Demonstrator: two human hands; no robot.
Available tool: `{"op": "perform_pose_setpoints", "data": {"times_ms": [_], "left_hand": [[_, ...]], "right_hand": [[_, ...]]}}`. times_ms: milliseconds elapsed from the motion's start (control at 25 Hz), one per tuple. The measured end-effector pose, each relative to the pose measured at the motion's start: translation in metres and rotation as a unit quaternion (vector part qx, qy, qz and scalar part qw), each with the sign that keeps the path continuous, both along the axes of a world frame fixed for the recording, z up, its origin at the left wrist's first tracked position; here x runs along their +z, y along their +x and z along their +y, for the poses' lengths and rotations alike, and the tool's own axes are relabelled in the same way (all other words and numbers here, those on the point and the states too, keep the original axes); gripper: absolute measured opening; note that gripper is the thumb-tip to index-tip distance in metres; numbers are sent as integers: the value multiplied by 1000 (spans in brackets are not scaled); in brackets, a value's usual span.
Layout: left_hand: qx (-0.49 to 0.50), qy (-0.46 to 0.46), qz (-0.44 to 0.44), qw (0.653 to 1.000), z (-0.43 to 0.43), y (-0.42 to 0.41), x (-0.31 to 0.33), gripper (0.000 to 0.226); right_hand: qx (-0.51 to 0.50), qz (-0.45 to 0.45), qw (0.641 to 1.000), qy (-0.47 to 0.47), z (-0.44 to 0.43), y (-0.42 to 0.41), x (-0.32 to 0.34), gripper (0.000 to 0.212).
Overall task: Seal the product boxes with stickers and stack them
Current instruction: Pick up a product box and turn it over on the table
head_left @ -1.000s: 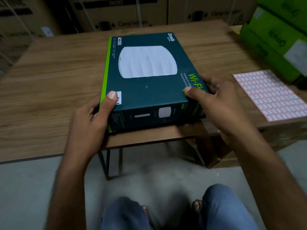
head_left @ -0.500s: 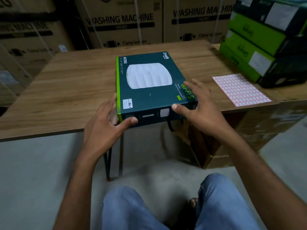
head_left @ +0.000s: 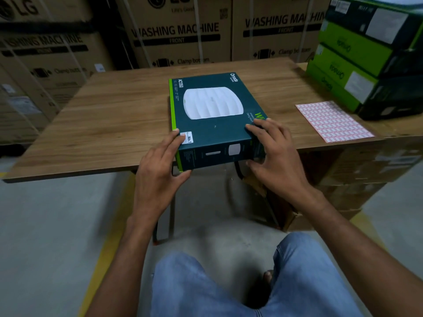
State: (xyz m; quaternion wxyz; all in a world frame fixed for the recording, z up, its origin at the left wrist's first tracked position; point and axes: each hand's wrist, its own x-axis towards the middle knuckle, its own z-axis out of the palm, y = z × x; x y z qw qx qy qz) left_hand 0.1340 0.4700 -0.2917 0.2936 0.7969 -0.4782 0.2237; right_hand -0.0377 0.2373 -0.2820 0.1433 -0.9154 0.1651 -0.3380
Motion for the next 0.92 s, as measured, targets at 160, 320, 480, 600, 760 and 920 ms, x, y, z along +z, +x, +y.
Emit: {"op": "perform_pose_setpoints", "data": {"times_ms": [160, 320, 480, 600, 760, 920], "left_hand": [[-50, -46, -1, 998, 14, -15, 11, 87], [-92, -65, -2, 994, 21, -13, 50, 90], [-97, -82, -1, 992, 21, -4, 94, 92], [-111, -82, 0, 990, 17, 2, 129, 90], [-130, -108, 14, 986, 5, 6, 162, 82], [-115, -266, 128, 948, -22, -1, 171, 64]], "right_hand": [[22, -49, 998, -35, 3, -12, -4, 73], [63, -110, 992, -28, 2, -28, 23, 72], [50, -100, 989, -94, -7, -34, 70, 79], [13, -64, 985, -162, -15, -28, 98, 89], [-14, -85, 980, -178, -18, -16, 120, 83], [-25, -174, 981, -79, -1, 0, 123, 68]]}}
